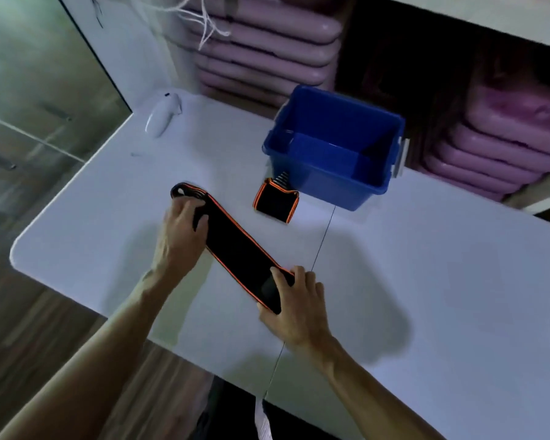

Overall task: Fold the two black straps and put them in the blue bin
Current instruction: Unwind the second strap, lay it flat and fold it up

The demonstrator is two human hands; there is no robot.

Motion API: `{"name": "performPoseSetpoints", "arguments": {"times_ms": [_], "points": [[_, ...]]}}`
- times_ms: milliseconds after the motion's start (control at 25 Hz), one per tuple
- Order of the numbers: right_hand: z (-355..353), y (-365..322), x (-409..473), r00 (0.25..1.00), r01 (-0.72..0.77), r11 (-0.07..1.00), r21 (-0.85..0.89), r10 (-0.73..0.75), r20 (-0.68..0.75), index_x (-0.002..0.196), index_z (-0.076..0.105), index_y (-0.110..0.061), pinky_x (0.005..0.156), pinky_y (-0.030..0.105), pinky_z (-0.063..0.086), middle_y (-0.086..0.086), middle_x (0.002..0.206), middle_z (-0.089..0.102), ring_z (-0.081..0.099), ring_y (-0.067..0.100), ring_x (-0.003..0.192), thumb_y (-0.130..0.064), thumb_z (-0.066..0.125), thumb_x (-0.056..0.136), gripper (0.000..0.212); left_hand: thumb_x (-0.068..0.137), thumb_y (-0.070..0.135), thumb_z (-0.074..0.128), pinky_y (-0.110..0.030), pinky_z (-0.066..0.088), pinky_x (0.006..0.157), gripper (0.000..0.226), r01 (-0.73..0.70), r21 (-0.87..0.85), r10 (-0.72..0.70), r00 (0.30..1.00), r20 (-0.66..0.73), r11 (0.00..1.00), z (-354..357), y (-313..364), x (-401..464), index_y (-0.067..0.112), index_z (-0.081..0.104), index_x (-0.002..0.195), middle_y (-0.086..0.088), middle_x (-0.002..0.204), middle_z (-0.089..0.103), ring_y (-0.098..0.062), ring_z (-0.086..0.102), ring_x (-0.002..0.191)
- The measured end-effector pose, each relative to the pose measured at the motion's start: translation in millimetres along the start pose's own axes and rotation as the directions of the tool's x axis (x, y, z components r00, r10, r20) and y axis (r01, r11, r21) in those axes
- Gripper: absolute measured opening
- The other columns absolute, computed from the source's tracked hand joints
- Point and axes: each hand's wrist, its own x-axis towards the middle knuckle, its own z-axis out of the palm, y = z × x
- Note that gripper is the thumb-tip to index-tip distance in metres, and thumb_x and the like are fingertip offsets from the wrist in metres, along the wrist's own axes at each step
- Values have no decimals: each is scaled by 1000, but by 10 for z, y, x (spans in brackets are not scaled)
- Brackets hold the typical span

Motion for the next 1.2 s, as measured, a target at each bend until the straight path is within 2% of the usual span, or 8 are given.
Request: {"name": "performPoseSetpoints", "arguments": {"times_ms": [40, 120, 240, 520, 720, 880, 1080, 1200], "points": [[12, -55, 36, 1000, -4, 1000, -9, 4, 0, 135, 46, -22, 80, 43, 46, 12, 116, 50, 49, 31, 97, -59, 58, 72, 74, 94, 27, 50, -46, 39, 106, 44, -76, 83, 67, 993, 98, 994, 112, -11, -133, 5, 49, 133, -22, 140, 44, -39, 45, 128], [33, -110, 77, 1000, -13, 1000, -27, 13, -19, 132, 50, -21, 74, 42, 46, 12, 111, 51, 50, 31, 90, -57, 59, 71, 72, 99, 36, 41, -50, 21, 118, 61, -24, 188, -29, 962, 271, 982, 330, -160, -213, 5, 24, 149, -22, 158, 16, -37, 14, 147], [60, -143, 80, 998, -35, 997, -67, 31, -48, 129, 54, -19, 68, 40, 44, 12, 105, 53, 50, 31, 82, -55, 63, 67, 72, 99, 45, 31, -51, 9, 120, 70, 79, 233, -153, 935, 319, 969, 438, -324, -103, 10, 4, 153, -13, 161, -6, -29, -6, 149], [82, -221, 88, 998, -43, 993, -114, 39, -41, 132, 53, -20, 63, 39, 42, 12, 103, 54, 48, 29, 77, -59, 64, 66, 77, 99, 47, 29, -50, 5, 119, 68, -11, 272, -82, 941, 329, 962, 432, -434, 57, 14, 5, 153, -6, 162, -7, -24, -6, 149], [128, -236, 54, 999, -37, 990, -136, 35, -18, 145, 41, -20, 65, 39, 45, 14, 112, 53, 48, 28, 82, -65, 57, 75, 85, 99, 47, 26, -51, 5, 120, 68, -53, 267, -52, 927, 372, 962, 412, -493, 190, 12, 5, 153, -10, 162, -6, -27, -6, 149], [191, -242, -15, 999, -38, 991, -130, 35, -23, 149, 36, -14, 66, 41, 49, 18, 126, 51, 52, 30, 83, -74, 49, 79, 93, 101, 42, 31, -46, 4, 121, 62, -85, 200, 43, 977, 208, 976, 419, -252, -138, 14, 13, 153, -14, 161, -1, -28, -4, 149], [226, -263, -102, 998, -28, 994, -109, 21, -65, 149, 35, -14, 64, 39, 50, 18, 126, 52, 53, 29, 85, -63, 59, 79, 89, 100, 46, 29, -44, 1, 120, 64, -39, 162, -8, 960, 280, 986, 646, -171, -337, 19, 5, 153, -9, 161, -7, -25, -12, 148], [263, -246, -150, 997, -7, 996, -93, 0, -75, 147, 36, -22, 67, 39, 50, 19, 130, 50, 53, 29, 91, -59, 58, 82, 78, 101, 45, 27, -41, 0, 120, 64, -118, 146, 71, 953, 295, 982, 674, -226, -159, 16, 6, 153, -11, 161, -6, -26, -13, 147]]}}
